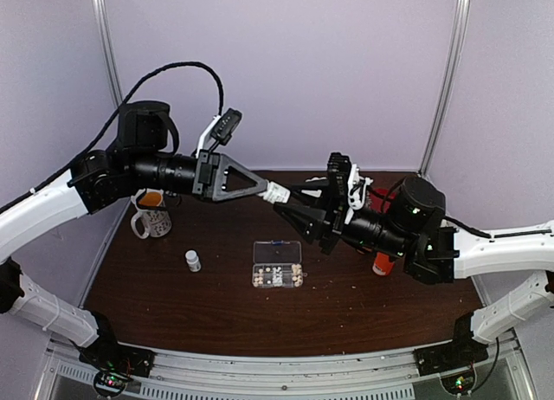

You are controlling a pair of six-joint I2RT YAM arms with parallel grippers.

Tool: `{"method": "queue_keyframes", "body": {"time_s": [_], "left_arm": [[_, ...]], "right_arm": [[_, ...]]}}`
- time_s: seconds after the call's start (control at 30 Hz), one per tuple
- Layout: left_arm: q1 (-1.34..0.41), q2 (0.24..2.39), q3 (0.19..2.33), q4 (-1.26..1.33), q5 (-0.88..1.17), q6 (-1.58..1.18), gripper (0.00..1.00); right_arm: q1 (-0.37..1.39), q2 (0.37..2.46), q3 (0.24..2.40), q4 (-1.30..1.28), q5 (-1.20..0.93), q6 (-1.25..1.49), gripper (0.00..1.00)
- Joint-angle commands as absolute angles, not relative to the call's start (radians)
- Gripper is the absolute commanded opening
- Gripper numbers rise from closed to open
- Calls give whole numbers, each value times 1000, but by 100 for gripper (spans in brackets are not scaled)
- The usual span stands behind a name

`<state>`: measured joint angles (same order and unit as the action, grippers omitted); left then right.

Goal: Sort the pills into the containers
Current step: Pass from the left arm to the right

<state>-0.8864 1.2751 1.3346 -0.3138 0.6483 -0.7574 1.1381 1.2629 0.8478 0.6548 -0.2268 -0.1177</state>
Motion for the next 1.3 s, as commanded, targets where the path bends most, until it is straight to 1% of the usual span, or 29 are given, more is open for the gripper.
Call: {"method": "queue_keyframes", "body": {"time_s": [0.0, 0.1, 0.23, 0.3, 0.4, 0.47, 0.53, 0.6, 0.63, 0.67, 0.7, 0.77, 0.9, 1.07, 1.17, 1.27], "left_arm": [[-894, 1243, 1322, -254, 661, -766, 20], [-894, 1240, 1318, -254, 660, -768, 20], [-893, 1243, 1318, -255, 663, -769, 20], [-894, 1247, 1318, -252, 665, -770, 20], [-894, 1251, 1316, -249, 667, -771, 24], [-894, 1252, 1314, -247, 669, -767, 33], [-894, 1254, 1310, -245, 668, -763, 48], [-894, 1254, 1312, -252, 662, -744, 68], [-893, 1252, 1316, -260, 657, -727, 76], [-893, 1248, 1323, -272, 650, -703, 80], [-892, 1244, 1332, -289, 644, -674, 83], [-890, 1234, 1354, -328, 631, -600, 85], [-890, 1196, 1367, -390, 586, -405, 84], [-891, 1111, 1227, -277, 537, -165, 83], [-891, 1069, 1144, -207, 590, 3, 80], [-895, 1059, 1112, -212, 626, 184, 78]], "right_arm": [[1146, 1273, 879, 668, -211, -133, 41], [1147, 1276, 881, 666, -212, -135, 39], [1147, 1271, 877, 672, -207, -133, 32], [1146, 1268, 877, 673, -209, -133, 27], [1147, 1264, 876, 671, -210, -131, 23], [1147, 1263, 876, 665, -211, -126, 21], [1147, 1262, 877, 656, -219, -121, 19], [1146, 1262, 877, 643, -227, -112, 17], [1146, 1261, 876, 637, -232, -105, 17], [1147, 1259, 873, 630, -241, -100, 16], [1147, 1256, 870, 625, -245, -93, 16], [1147, 1247, 858, 615, -257, -77, 15], [1145, 1210, 834, 592, -283, -33, 13], [1145, 1160, 823, 534, -352, 46, 13], [1144, 1140, 823, 487, -366, 68, 12], [1145, 1122, 811, 475, -388, 99, 12]]}}
